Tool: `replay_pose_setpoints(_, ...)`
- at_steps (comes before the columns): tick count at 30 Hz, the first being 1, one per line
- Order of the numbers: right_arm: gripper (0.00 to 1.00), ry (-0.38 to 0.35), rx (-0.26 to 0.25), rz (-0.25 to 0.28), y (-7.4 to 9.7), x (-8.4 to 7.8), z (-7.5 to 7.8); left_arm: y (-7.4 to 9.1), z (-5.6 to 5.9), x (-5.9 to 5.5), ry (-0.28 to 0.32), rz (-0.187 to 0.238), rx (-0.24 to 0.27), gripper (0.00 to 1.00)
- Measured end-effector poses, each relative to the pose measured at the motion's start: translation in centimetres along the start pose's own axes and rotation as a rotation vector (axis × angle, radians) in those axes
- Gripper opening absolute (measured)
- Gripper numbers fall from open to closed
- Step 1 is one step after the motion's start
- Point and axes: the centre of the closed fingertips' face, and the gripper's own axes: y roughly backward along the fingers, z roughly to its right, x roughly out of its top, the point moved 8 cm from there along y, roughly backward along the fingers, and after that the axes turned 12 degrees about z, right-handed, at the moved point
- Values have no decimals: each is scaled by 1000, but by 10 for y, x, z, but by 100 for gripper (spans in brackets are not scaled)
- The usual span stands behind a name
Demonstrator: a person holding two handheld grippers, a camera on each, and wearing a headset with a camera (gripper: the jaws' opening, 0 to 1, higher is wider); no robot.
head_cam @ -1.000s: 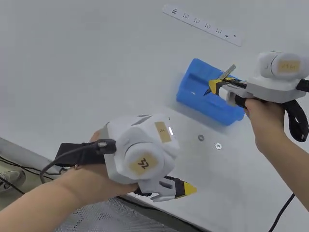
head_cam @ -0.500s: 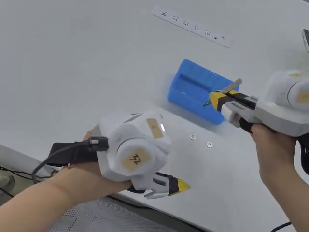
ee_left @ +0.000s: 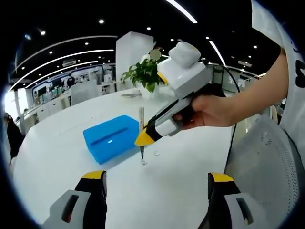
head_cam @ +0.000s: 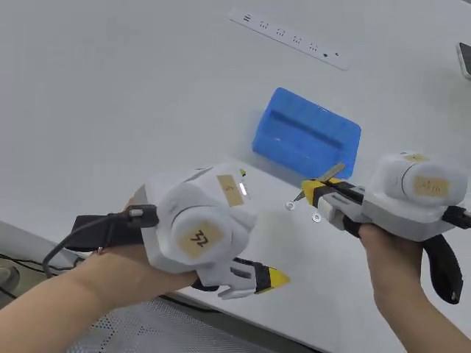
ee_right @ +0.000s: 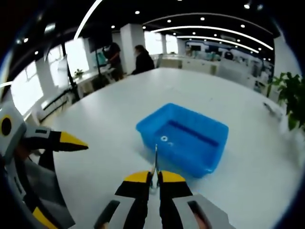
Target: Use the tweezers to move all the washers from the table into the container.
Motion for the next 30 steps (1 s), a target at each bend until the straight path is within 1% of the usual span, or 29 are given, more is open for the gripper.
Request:
replay_pose_setpoints(3, 4, -6, -5, 1, 0, -1, 1, 0, 0, 0, -1, -3, 0, 89)
replay_pose_setpoints(6, 4, -5, -27, -2, -2, -4, 3, 0, 1, -1, -11, -12, -2, 88)
replay_pose_setpoints(9, 4, -30, -30, -3, -3, -8, 2, 0, 1, -1, -19, -13, -5, 87)
replay_pose_setpoints(12, 4, -33, -40, 12, -4, -9, 4, 0, 1, -1, -19, -12, -5, 88)
replay_pose_setpoints(17, 4, -5, -52, 19, -6, -11, 9, 0, 1, -1, -18, -16, -2, 89)
replay_pose_setpoints(19, 3, -18, -50, 19, -6, -12, 10, -1, 1, -1, -21, -16, -2, 89)
replay_pose_setpoints(21, 3, -15, -50, 21, -6, -14, 11, -1, 1, -1, -25, -15, -2, 89)
replay_pose_setpoints(23, 3, 22, -52, 20, -6, -15, 10, -1, 1, 0, -19, -11, -5, 90)
replay_pose_setpoints(30, 3, 46, -50, 2, -8, -13, 7, -1, 1, 0, -25, -12, -7, 89)
